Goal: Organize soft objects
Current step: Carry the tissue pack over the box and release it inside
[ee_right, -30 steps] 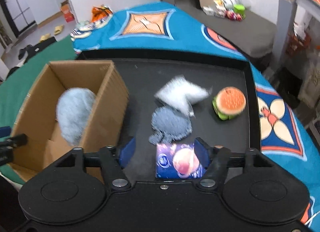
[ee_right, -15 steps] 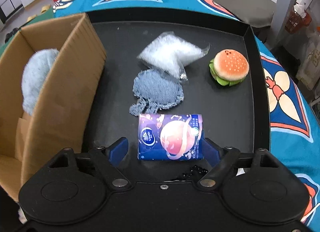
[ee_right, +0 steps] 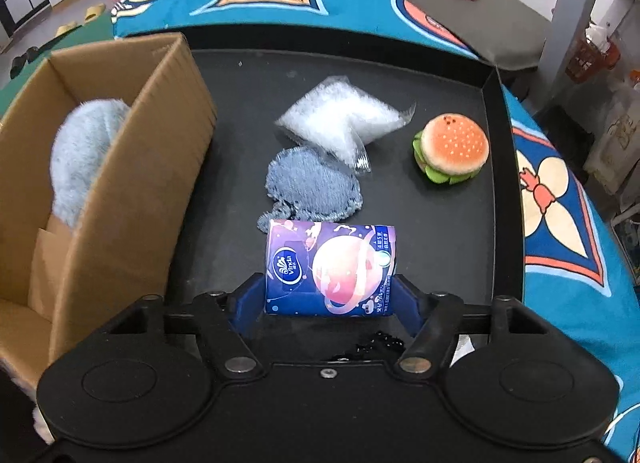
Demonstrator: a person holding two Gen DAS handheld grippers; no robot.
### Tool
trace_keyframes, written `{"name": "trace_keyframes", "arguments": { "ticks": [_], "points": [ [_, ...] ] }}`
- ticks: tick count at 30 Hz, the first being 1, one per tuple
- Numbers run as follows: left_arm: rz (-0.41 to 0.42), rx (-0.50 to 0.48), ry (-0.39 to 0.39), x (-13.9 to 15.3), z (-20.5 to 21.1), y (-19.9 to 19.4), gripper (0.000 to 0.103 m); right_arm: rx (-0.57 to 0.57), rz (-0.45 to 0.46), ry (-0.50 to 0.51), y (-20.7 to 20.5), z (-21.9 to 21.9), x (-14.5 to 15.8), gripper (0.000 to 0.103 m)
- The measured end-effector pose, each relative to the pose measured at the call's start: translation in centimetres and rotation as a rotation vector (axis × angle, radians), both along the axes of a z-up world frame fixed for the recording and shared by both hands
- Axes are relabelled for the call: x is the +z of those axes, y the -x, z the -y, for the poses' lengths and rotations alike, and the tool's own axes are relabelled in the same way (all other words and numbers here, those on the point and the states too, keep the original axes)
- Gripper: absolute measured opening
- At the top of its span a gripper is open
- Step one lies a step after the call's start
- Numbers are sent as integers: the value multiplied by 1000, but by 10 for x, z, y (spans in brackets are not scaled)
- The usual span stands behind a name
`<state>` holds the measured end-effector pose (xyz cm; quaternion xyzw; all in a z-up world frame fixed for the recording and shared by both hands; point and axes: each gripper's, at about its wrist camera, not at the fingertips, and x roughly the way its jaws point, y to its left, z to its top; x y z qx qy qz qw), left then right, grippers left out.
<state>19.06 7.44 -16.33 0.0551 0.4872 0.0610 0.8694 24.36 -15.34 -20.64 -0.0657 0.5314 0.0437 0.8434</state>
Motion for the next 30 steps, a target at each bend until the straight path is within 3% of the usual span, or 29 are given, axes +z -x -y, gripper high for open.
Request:
{"name": "trace_keyframes", "arguments": {
  "ticks": [12,22,27,30],
  "points": [
    [-6,12,11,0,-3,1,50,63,148,-45,0,-16,61,65],
    [3,13,20,0,-5,3,50,137,231,-76,-2,-37,94,65],
    [-8,16,47,-2,-8,2,37,195,256,-96,0,-54,101,65],
    [1,8,55,-1,-7,3,23,234,269,-107,0,-65,105,65]
  ]
}}
